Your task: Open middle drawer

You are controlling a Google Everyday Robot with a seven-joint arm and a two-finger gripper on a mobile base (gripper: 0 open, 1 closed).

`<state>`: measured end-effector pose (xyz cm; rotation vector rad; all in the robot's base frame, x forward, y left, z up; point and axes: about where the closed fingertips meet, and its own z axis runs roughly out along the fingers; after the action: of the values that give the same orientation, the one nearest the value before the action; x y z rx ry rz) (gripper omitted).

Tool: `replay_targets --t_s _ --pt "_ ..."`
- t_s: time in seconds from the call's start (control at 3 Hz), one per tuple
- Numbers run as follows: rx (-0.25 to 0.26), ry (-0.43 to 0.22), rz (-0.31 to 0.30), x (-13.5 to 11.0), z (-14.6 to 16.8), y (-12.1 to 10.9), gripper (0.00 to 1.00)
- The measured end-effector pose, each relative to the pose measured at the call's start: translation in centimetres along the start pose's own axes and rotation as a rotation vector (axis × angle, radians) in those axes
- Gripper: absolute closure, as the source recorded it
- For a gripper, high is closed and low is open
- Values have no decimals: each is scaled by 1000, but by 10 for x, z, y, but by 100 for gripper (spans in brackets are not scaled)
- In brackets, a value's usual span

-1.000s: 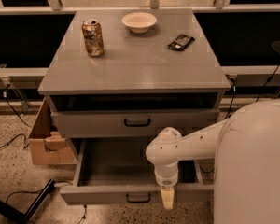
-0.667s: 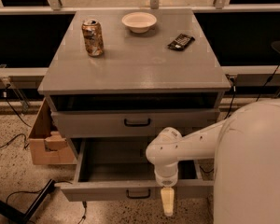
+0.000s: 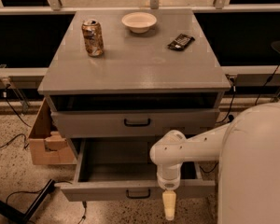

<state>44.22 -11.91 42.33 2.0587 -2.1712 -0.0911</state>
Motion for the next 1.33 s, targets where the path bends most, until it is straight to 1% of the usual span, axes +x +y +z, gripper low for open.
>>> replay_targets --t_s 0.33,0.67,1.0,1.33 --pt "-107 -89 11 -2 29 49 18" --pt "-134 -110 13 -1 25 66 50" --pt "-134 -110 13 0 25 66 74" --pt "-136 -110 13 0 26 67 72"
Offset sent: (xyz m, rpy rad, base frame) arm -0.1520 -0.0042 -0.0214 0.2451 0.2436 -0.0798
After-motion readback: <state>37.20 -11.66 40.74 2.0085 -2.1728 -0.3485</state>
